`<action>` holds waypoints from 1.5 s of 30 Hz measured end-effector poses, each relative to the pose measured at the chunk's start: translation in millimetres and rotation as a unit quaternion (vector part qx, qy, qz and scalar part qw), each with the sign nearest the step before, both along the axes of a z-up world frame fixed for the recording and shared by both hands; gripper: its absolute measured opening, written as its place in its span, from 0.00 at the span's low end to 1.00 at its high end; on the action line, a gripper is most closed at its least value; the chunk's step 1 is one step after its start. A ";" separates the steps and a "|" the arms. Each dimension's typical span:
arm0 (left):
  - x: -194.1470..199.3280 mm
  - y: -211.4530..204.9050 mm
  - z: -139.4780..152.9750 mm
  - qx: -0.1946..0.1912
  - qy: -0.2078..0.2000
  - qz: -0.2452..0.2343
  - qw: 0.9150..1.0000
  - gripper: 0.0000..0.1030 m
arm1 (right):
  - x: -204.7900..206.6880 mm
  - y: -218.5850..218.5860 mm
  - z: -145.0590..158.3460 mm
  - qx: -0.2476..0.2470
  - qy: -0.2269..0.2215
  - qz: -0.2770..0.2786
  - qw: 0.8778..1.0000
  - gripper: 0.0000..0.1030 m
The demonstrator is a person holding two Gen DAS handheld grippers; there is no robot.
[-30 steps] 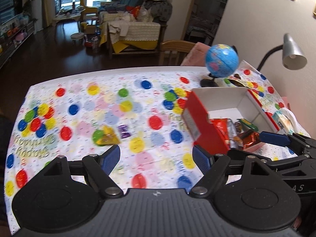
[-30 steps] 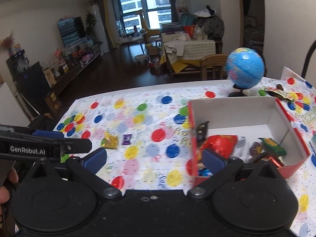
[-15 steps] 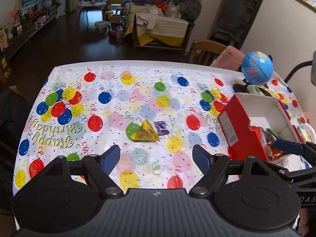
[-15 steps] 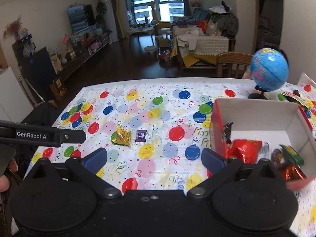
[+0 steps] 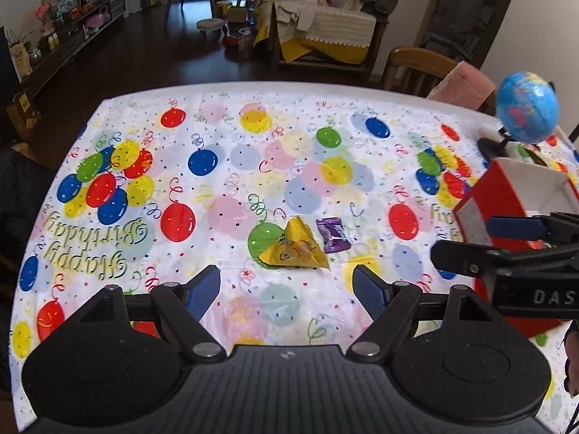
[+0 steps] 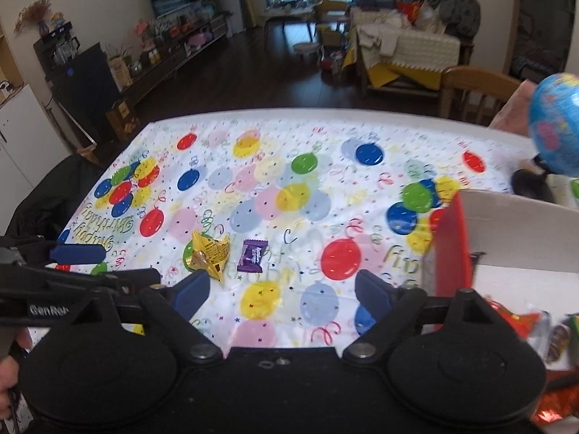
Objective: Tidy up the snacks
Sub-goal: 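Move both tools back over the yellow triangle snack and purple candy, then grasp the yellow triangle snack with the left tool while the right tool grasps the purple candy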
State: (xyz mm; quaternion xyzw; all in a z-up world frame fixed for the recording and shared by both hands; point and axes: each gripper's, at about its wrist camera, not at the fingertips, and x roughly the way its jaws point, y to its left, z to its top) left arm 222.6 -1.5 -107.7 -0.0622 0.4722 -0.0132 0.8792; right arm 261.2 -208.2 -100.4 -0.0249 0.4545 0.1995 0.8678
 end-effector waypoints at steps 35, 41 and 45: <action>61.1 12.3 -71.8 0.001 0.042 0.011 0.999 0.34 | 82.0 46.3 -76.9 0.024 0.099 0.022 0.995 0.57; 56.3 30.7 -72.3 0.003 0.037 0.030 0.999 0.24 | 77.7 58.1 -82.8 -0.005 0.089 0.035 0.995 0.50; 55.3 34.7 -72.8 0.004 0.035 0.034 0.999 0.22 | 70.2 69.6 -85.7 -0.034 0.075 0.053 0.995 0.45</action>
